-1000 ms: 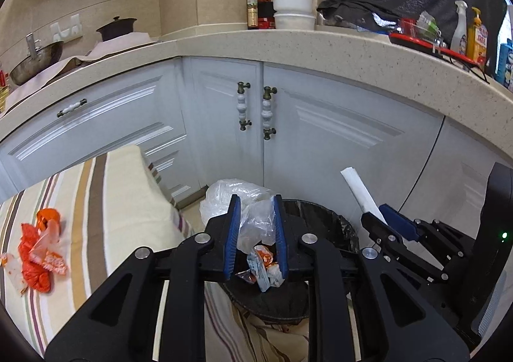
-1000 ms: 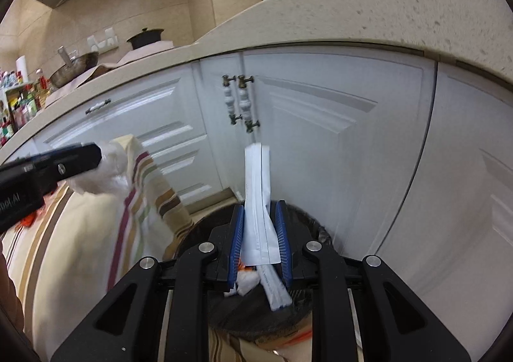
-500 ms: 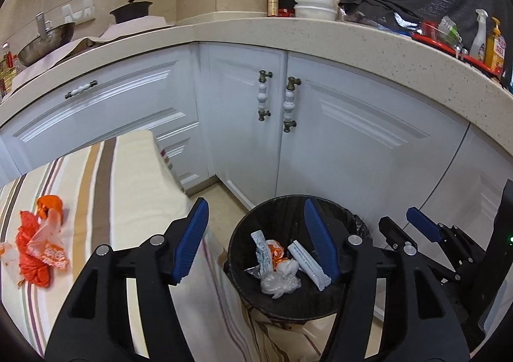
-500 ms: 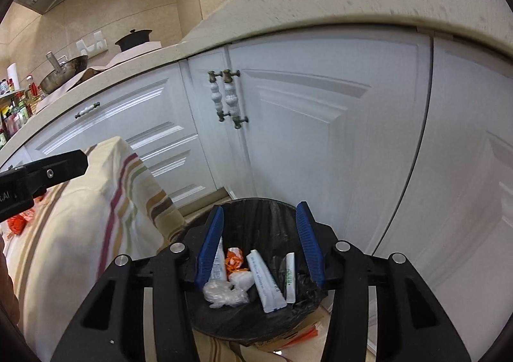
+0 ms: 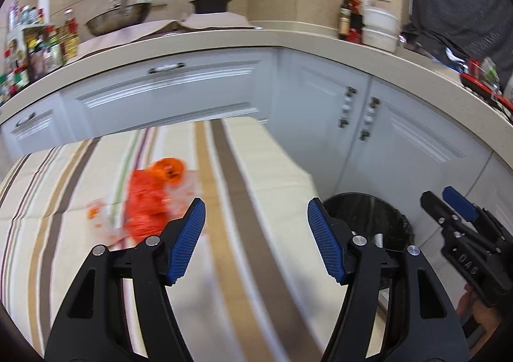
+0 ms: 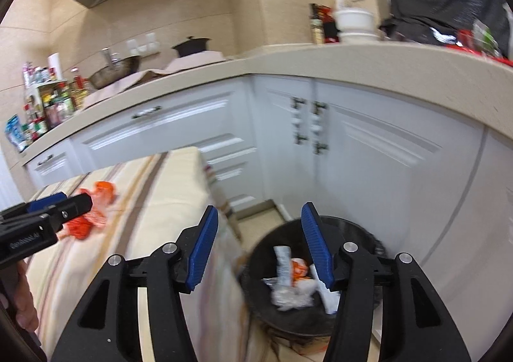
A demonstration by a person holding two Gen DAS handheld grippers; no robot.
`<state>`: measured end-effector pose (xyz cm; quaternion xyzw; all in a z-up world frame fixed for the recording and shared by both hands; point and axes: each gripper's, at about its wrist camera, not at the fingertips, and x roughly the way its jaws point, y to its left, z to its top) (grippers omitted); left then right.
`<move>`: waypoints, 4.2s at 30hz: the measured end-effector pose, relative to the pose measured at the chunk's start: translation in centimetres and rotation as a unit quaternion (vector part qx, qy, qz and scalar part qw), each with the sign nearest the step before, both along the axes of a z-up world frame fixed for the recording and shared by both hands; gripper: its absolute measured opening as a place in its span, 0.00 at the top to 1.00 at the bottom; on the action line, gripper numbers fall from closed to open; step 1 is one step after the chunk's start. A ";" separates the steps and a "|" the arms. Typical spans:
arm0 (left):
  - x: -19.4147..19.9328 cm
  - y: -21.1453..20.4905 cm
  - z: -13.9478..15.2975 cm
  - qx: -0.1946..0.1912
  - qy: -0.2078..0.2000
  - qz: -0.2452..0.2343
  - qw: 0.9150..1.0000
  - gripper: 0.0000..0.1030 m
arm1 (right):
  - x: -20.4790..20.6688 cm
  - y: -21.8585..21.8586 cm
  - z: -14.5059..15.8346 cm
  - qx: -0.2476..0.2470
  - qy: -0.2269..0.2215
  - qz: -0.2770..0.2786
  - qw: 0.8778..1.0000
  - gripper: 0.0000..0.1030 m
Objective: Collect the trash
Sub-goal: 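Move both grippers back over the table, then grasp the clear bag with orange dots with the right gripper, then grasp the small clear bag with orange print with the left gripper, then carry both clear bags over the bin and open both grippers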
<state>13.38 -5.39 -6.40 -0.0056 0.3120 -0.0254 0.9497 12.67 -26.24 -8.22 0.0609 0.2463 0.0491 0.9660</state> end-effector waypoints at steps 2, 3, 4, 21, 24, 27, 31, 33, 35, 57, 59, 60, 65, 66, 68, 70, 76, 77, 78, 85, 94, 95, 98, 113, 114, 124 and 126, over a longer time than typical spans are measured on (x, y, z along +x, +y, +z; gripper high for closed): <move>-0.5 2.1 0.2 0.001 -0.002 0.021 1.000 0.37 | 0.0 1.9 0.8 -0.002 -0.007 0.019 1.000 0.47; -0.9 3.3 0.3 0.001 -0.003 0.032 0.999 0.37 | 0.0 2.8 1.1 -0.004 -0.009 0.027 1.000 0.47; -1.1 4.3 0.4 0.001 -0.004 0.041 0.999 0.37 | 0.0 3.6 1.3 -0.005 -0.010 0.035 0.999 0.47; -4.1 16.7 -0.5 -0.013 0.008 0.147 0.989 0.37 | 2.1 17.4 0.7 -0.019 0.027 0.170 0.985 0.47; -4.3 17.8 -0.8 -0.018 0.008 0.156 0.988 0.37 | 2.5 19.0 0.0 -0.029 0.040 0.178 0.983 0.47; -4.4 18.8 -1.0 -0.022 0.007 0.163 0.986 0.37 | 3.0 20.0 -0.7 -0.041 0.054 0.181 0.981 0.47; -4.5 19.9 -1.4 -0.029 0.009 0.169 0.985 0.37 | 3.9 20.9 -1.5 -0.052 0.075 0.174 0.981 0.48; -4.5 20.4 -1.6 -0.034 0.011 0.171 0.985 0.37 | 4.6 21.2 -1.8 -0.056 0.088 0.170 0.980 0.51; -4.4 20.7 -1.8 -0.038 0.014 0.172 0.984 0.37 | 5.0 21.5 -1.9 -0.058 0.095 0.166 0.980 0.52; -2.9 17.3 -2.2 -0.051 0.019 0.127 0.990 0.29 | 4.3 20.1 -1.1 -0.052 0.096 0.167 0.980 0.86; -2.3 16.6 -2.2 -0.047 0.017 0.124 0.991 0.29 | 3.9 19.2 -0.8 -0.049 0.090 0.162 0.982 0.85; -1.8 16.2 -2.3 -0.045 0.019 0.122 0.991 0.29 | 3.8 18.8 -0.7 -0.046 0.088 0.159 0.982 0.85; 0.1 15.0 -2.8 -0.035 0.024 0.123 0.992 0.33 | 3.2 16.6 -0.2 -0.037 0.078 0.145 0.986 0.86; 0.4 14.9 -3.0 -0.034 0.026 0.123 0.992 0.41 | 3.2 15.9 -0.2 -0.034 0.077 0.141 0.986 0.86; 1.1 14.8 -3.4 -0.031 0.035 0.123 0.991 0.50 | 3.2 15.2 -0.2 -0.030 0.076 0.136 0.987 0.85; 1.5 14.9 -3.9 -0.032 0.044 0.122 0.991 0.59 | 3.3 14.5 -0.3 -0.026 0.078 0.131 0.988 0.85; 2.0 14.8 -4.7 -0.026 0.055 0.115 0.992 0.89 | 3.2 13.1 -0.7 -0.017 0.077 0.123 0.989 0.86; 1.9 14.8 -4.7 -0.024 0.054 0.114 0.992 0.91 | 3.1 13.0 -0.7 -0.016 0.077 0.123 0.989 0.85; 1.8 14.7 -4.7 -0.022 0.053 0.114 0.992 0.92 | 3.0 12.9 -0.7 -0.015 0.076 0.122 0.989 0.86; 0.2 14.9 -3.8 -0.023 0.041 0.113 0.993 0.92 | 2.4 11.8 -0.5 -0.011 0.065 0.118 0.991 0.85; -2.2 11.9 -0.5 -0.030 0.009 0.074 0.997 0.93 | 1.1 8.6 0.0 -0.017 0.048 0.090 0.995 0.85; -2.4 11.3 -0.1 -0.031 0.005 0.066 0.997 0.93 | 0.9 8.0 0.0 -0.017 0.047 0.085 0.995 0.85; -2.6 8.5 1.0 -0.031 -0.008 0.034 0.999 0.93 | 0.5 6.5 0.1 -0.020 0.044 0.068 0.997 0.86; -0.1 -7.7 0.1 -0.012 0.001 -0.102 0.995 0.93 | -1.2 -3.5 -0.8 -0.045 0.047 -0.017 0.998 0.86; 0.1 -8.4 -0.1 -0.010 0.002 -0.105 0.994 0.93 | -1.2 -4.1 -1.0 -0.045 0.047 -0.020 0.998 0.86; 2.5 -15.0 -1.9 0.017 0.006 -0.134 0.991 0.92 | 0.0 -7.7 -2.7 -0.035 0.048 -0.034 0.998 0.86; 3.4 -16.1 -2.4 0.022 0.010 -0.142 0.990 0.86 | 0.8 -8.3 -3.2 -0.024 0.048 -0.031 0.998 0.81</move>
